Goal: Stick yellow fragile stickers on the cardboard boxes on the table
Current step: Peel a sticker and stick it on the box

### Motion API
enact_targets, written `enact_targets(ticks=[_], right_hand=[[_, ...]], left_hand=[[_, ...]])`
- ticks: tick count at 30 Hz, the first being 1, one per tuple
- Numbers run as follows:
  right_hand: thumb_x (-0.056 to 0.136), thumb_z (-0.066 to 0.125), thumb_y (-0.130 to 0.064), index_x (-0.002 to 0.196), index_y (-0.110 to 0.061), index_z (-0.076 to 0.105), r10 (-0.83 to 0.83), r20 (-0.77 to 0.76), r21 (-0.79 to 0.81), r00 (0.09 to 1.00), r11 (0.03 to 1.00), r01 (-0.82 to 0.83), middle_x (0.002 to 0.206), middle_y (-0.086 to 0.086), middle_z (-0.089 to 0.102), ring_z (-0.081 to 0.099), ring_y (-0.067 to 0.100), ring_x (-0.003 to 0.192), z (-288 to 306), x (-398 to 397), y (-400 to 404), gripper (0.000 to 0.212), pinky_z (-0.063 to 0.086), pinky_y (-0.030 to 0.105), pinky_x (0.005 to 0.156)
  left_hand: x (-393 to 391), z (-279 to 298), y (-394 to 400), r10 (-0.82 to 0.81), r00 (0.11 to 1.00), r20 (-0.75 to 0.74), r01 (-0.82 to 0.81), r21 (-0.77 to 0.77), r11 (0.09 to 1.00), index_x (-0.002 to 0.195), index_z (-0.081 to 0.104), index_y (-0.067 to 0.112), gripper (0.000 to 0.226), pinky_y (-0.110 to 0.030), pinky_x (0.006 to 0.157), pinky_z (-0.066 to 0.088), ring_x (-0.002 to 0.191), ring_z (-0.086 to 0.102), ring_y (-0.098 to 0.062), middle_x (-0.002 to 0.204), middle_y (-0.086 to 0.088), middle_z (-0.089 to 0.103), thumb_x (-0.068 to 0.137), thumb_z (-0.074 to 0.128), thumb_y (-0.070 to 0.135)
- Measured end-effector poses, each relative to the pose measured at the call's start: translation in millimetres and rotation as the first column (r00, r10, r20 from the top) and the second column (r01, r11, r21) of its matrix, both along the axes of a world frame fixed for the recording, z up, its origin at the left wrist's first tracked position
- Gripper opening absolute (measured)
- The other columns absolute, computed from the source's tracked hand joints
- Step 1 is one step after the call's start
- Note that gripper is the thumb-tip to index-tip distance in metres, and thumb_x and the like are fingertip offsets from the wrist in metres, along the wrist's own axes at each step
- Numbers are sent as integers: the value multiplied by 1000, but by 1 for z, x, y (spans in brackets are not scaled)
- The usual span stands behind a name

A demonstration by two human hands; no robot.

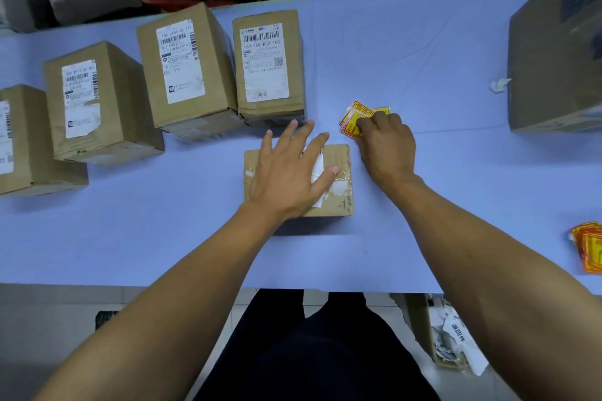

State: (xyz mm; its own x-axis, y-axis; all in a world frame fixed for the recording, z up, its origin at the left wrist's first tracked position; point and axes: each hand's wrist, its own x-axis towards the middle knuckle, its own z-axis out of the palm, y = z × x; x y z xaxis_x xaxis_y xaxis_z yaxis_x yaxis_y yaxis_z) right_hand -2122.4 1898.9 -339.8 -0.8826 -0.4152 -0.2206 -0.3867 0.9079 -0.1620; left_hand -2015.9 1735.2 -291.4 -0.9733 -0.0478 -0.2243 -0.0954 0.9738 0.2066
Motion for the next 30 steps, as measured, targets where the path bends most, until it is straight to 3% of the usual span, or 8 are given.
enact_targets(ticks=[6, 11, 14, 16, 20, 23, 27, 30], right_hand=[[99, 48, -16, 114, -11, 68, -23, 3, -27, 1000, 999, 23, 116, 11, 61, 51, 36, 110, -3, -4, 1, 26, 38, 40, 75], [100, 51, -24, 111, -10, 70, -105, -23, -216, 994, 971, 98, 109, 12, 65, 54, 35, 106, 8, 0, -2, 26, 40, 38, 72], [97, 58, -27, 113, -14, 71, -220, 81, -441, 972, 867, 233, 106, 9, 68, 58, 30, 104, 26, 8, -3, 25, 42, 34, 71], [94, 64, -23, 107, -13, 73, -257, 234, -612, 938, 711, 347, 101, 5, 72, 64, 23, 95, 44, 16, -3, 19, 50, 36, 77], [91, 71, -17, 94, -19, 74, -191, 483, -757, 855, 400, 517, 89, -2, 74, 68, 2, 79, 80, 36, 1, 5, 51, 17, 76], [92, 70, -13, 101, -10, 76, -165, 529, -748, 833, 372, 549, 91, -1, 74, 67, 3, 80, 95, 51, 3, 11, 51, 18, 79], [94, 65, -10, 101, -14, 75, -92, 670, -701, 736, 246, 669, 91, 5, 72, 67, 11, 82, 113, 61, 4, 12, 55, 22, 71], [95, 64, -9, 96, -18, 76, -11, 682, -708, 731, 241, 664, 86, 5, 72, 68, 13, 81, 123, 72, 3, 15, 56, 20, 70]], left_hand=[[1, -1, -1, 0, 1000, -15, 0, 8, 1000, 148, 44, 25, 69, -56, 118, 13, 150, 26, -28, 158, -4, 38, 94, 24, 63], [1, 3, -1, 0, 1000, 11, 0, 26, 1000, 148, 43, 25, 68, -55, 119, 11, 150, 25, -26, 158, -4, 38, 95, 24, 63], [1, 8, -2, 0, 1000, 21, -1, 78, 997, 149, 40, 24, 63, -54, 120, 6, 151, 21, -24, 159, -3, 35, 98, 31, 60], [1, 15, -3, 56, 998, -9, -53, 211, 976, 147, 43, 20, 55, -52, 121, 7, 150, 23, -25, 158, -4, 37, 101, 42, 50], [-3, 34, -3, 251, 962, -111, -160, 513, 843, 134, 58, 11, 38, -29, 112, 30, 134, 47, -23, 140, -6, 56, 100, 55, 28], [-11, 49, 4, 361, 933, -10, -260, 673, 692, 125, 64, 13, 30, -26, 100, 45, 115, 61, -14, 124, 0, 67, 96, 61, 21], [-19, 66, 19, 411, 880, 237, -393, 850, 352, 114, 68, 14, 21, -38, 86, 55, 87, 66, -19, 94, 0, 66, 93, 66, 12], [-14, 74, 24, 404, 880, 250, -376, 886, 270, 88, 70, 19, 16, -40, 76, 51, 76, 58, -24, 77, -13, 63, 93, 64, 6]])
